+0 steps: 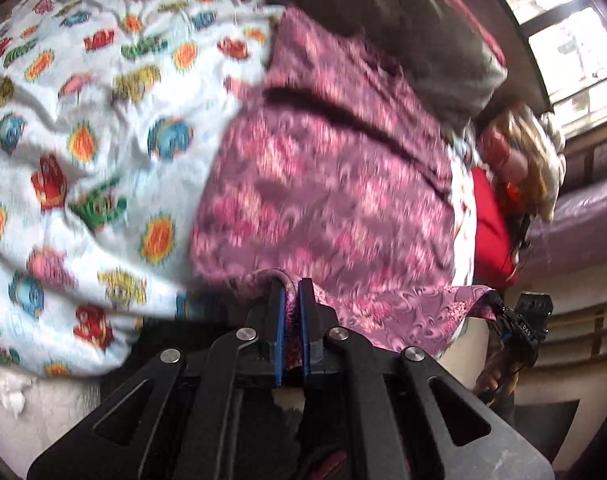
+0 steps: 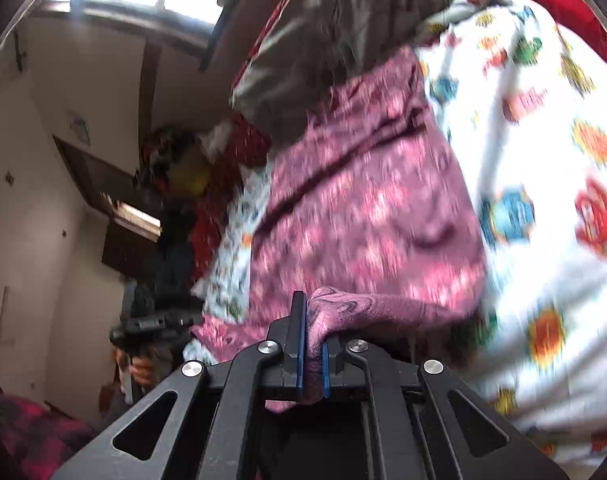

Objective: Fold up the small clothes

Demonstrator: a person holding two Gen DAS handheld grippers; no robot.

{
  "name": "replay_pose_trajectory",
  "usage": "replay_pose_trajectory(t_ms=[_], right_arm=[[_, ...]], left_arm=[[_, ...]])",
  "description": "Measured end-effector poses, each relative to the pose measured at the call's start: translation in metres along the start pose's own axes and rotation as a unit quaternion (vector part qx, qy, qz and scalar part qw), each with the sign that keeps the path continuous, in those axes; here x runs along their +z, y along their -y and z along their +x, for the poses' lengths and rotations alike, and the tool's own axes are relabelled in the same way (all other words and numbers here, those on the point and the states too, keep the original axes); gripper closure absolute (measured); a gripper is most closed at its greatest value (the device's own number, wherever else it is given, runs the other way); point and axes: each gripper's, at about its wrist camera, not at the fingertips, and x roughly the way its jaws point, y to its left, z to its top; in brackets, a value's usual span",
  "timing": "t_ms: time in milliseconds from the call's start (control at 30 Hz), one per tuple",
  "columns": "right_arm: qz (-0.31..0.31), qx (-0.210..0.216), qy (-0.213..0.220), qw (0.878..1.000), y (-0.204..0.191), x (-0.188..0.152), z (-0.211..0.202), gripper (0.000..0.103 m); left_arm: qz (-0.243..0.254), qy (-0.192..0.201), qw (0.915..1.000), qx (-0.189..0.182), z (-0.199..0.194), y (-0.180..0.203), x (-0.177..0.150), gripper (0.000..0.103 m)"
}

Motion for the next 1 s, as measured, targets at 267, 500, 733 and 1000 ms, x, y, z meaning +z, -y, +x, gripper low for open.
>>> replay_pose_trajectory(t_ms=[267,500,733,1000], right_arm=[[0.039,-0.008,0.047,0.998,0.004,0.079,0.031,0.098],[0.092,-0.02,0.081,0.992,0.027,0.149,0.07,0.098],[0.139,-0.044,0.081,0.986,0.059,0.187,0.109,0.098],[0.169,-0.073,0.088,0.979,0.091,0.212,0.135,0.098]], left_arm=[[-0.029,0.063,0.9976,-0.005,0.001,-0.012,0.073,0.099],[-0.05,0.092,0.9945,0.0,0.031,-0.017,0.154,0.099],[-0.068,0.074,0.9949,0.007,0.073,-0.019,0.221,0.099],[-0.094,0.055,0.9939,0.017,0.113,-0.033,0.261,0.099]])
